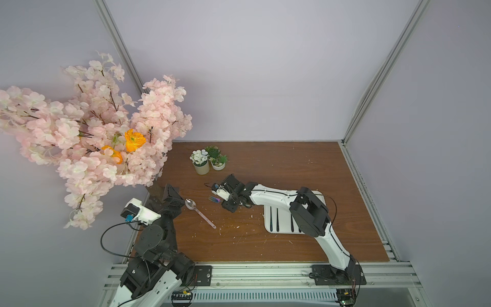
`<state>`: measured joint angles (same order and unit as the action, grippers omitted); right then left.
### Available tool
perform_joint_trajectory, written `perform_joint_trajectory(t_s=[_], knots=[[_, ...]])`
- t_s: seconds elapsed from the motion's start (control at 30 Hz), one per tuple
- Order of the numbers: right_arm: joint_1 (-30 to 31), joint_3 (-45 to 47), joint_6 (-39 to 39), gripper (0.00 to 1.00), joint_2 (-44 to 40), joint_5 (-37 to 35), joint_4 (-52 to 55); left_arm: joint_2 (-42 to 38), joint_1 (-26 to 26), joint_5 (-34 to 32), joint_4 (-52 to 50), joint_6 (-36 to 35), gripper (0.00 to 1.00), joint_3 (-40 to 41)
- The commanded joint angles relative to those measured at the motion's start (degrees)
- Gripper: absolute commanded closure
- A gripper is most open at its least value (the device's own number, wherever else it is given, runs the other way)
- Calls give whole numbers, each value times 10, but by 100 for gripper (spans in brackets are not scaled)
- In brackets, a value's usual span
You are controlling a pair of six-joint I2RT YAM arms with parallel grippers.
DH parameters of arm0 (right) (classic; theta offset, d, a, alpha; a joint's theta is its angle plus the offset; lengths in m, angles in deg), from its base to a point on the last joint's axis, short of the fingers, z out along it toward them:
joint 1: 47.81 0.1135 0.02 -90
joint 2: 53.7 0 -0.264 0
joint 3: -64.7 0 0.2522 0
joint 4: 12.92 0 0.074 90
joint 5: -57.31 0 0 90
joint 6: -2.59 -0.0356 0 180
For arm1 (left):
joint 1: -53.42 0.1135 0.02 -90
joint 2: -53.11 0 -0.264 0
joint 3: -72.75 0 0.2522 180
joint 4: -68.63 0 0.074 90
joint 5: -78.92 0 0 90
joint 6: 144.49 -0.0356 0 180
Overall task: Set the spoon and fork side by side
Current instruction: Pick up the fork at the center of the board.
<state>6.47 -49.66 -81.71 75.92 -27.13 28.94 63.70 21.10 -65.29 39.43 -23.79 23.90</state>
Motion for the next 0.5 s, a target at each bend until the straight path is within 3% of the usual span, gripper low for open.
perform_joint_trajectory(t_s=[0.0, 0.27, 0.47], knots=[[-7, -26, 45, 55, 9, 19, 22, -7, 5, -10, -8, -14, 0, -14], [-9, -82, 59, 61, 67, 49, 70, -11, 6, -19, -10, -21, 0, -20], [-17, -96, 46, 77, 84, 44, 94, -19, 6, -21, -12, -23, 0, -21]])
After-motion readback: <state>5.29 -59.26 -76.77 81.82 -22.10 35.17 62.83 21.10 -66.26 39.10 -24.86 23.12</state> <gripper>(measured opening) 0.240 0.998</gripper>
